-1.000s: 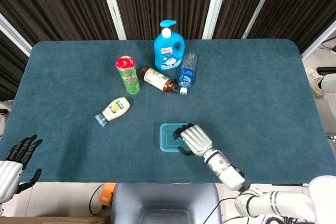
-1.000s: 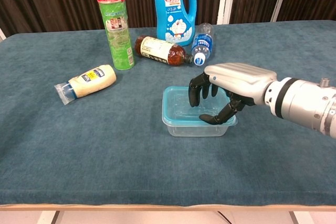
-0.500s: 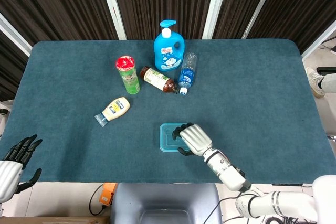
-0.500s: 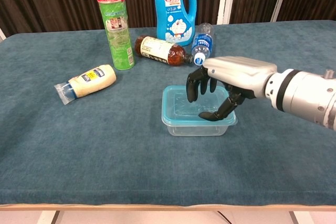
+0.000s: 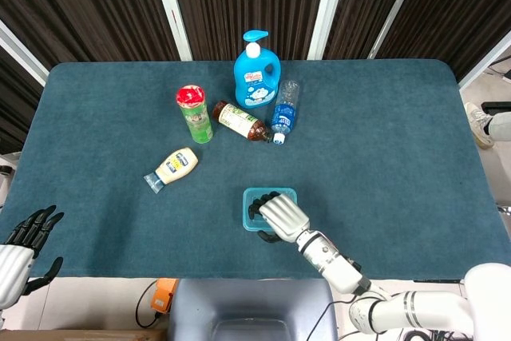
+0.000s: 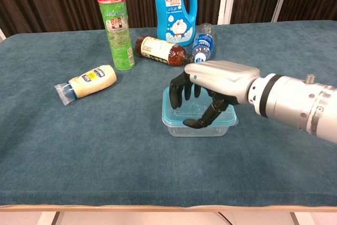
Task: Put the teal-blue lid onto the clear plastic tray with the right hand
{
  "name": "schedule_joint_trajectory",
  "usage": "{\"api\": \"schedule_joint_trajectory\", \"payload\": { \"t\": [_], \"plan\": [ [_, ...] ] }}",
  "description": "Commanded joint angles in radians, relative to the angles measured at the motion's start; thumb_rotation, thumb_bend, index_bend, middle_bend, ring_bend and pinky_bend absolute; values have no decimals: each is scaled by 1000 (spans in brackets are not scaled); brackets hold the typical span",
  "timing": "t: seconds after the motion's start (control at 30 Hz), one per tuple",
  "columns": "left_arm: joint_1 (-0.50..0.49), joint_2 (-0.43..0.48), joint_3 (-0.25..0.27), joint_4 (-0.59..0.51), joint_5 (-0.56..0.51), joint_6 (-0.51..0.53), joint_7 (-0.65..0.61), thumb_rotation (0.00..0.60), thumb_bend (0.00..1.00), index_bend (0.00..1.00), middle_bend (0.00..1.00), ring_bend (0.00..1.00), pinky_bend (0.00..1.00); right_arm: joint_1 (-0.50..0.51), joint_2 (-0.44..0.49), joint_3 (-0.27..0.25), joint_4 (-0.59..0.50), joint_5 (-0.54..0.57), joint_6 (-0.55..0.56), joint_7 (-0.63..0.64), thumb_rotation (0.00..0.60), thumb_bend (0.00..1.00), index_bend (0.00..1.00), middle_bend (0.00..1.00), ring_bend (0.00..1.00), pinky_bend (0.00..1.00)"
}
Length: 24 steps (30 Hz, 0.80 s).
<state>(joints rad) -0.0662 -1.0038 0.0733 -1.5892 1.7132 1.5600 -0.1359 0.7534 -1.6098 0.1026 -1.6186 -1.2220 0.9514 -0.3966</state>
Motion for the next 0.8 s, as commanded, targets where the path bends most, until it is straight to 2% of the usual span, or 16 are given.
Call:
{"api": "schedule_joint_trajectory", "payload": {
  "t": [0.03, 0.63, 0.8],
  "plan": [
    [0, 1, 0, 1, 0, 0, -2, 600, 404, 0, 0, 0, 160, -2, -2, -7, 6, -9, 0, 4, 600, 462, 557, 503, 395, 468],
    [0, 0, -1, 1, -1, -1, 0, 600, 404, 0, 0, 0, 160, -7, -15, -20, 31, -38, -11, 41, 600, 463, 553, 500, 394, 468],
    [-2, -2, -1, 1, -2, -6, 4, 600, 403, 0, 0, 0, 161, -16, -22, -31, 66, -50, -14, 70, 600, 463, 553, 500, 394, 468]
  ]
}}
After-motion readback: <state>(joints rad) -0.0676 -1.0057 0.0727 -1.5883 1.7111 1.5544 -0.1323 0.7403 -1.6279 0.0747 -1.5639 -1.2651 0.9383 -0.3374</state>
